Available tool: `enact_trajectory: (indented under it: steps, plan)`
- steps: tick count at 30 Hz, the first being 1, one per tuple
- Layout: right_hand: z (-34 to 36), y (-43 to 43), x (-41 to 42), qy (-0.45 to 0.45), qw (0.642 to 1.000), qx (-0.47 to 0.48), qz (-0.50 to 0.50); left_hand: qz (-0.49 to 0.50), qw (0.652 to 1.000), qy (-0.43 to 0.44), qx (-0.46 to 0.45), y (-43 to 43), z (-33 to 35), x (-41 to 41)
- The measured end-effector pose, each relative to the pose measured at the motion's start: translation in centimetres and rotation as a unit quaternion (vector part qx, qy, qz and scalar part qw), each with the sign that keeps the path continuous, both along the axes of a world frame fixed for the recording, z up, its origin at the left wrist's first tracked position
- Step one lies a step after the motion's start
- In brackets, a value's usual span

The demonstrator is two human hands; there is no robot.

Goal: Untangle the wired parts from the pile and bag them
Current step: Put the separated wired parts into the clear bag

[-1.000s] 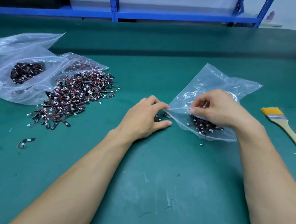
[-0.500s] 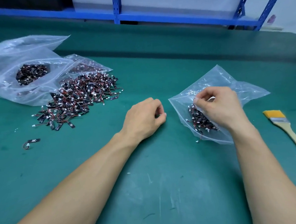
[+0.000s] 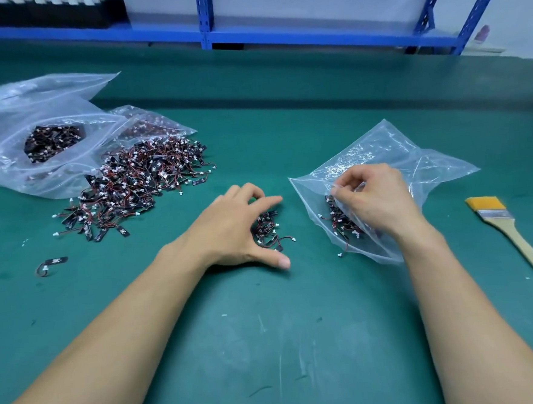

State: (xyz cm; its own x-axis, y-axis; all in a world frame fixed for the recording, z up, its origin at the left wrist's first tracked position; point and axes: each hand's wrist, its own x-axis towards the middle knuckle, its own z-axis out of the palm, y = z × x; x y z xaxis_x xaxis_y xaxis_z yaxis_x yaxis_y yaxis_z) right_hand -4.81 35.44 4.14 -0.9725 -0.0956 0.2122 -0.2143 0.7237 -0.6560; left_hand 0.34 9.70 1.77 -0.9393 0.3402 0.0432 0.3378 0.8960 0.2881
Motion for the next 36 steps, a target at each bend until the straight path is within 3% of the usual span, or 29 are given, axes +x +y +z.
enact_trajectory:
  steps: [3,12,14,16,19,22,24,26,28,36]
  plan:
    - [0.0,0.2,-0.2,0.000,1.000,-0.003,-0.002,0.025,0.998,0.031,-0.056,1.3,-0.3,1.5]
    - [0.2,0.1,0.0,0.003,1.000,-0.015,0.010,0.027,0.996,0.073,0.041,1.2,0.7,2.4]
    - [0.2,0.1,0.1,0.006,1.000,-0.028,0.012,0.039,0.991,0.077,0.101,1.1,0.6,2.4]
    - [0.3,0.0,0.1,0.005,0.999,-0.040,0.018,0.071,0.970,0.041,0.230,1.5,0.6,2.6]
    - [0.3,0.0,0.0,0.001,0.998,-0.053,0.018,0.082,0.892,-0.040,0.443,3.3,1.3,2.6]
    - [0.3,-0.2,0.0,-0.001,0.996,-0.087,0.007,0.071,0.862,-0.062,0.499,6.2,2.0,1.8]
    - [0.5,-0.2,0.0,-0.006,0.994,-0.110,0.005,0.081,0.887,-0.038,0.453,8.3,2.2,1.1]
    - [0.7,0.0,0.1,-0.007,0.990,-0.139,-0.001,0.072,0.940,0.044,0.330,10.0,2.0,0.4]
    - [0.8,0.1,0.2,0.005,0.986,-0.164,-0.011,0.039,0.970,0.122,0.205,11.0,1.5,0.1]
    - [1.3,-0.2,0.5,0.055,0.989,-0.134,0.004,-0.069,0.972,0.226,0.010,10.7,-0.9,-0.9]
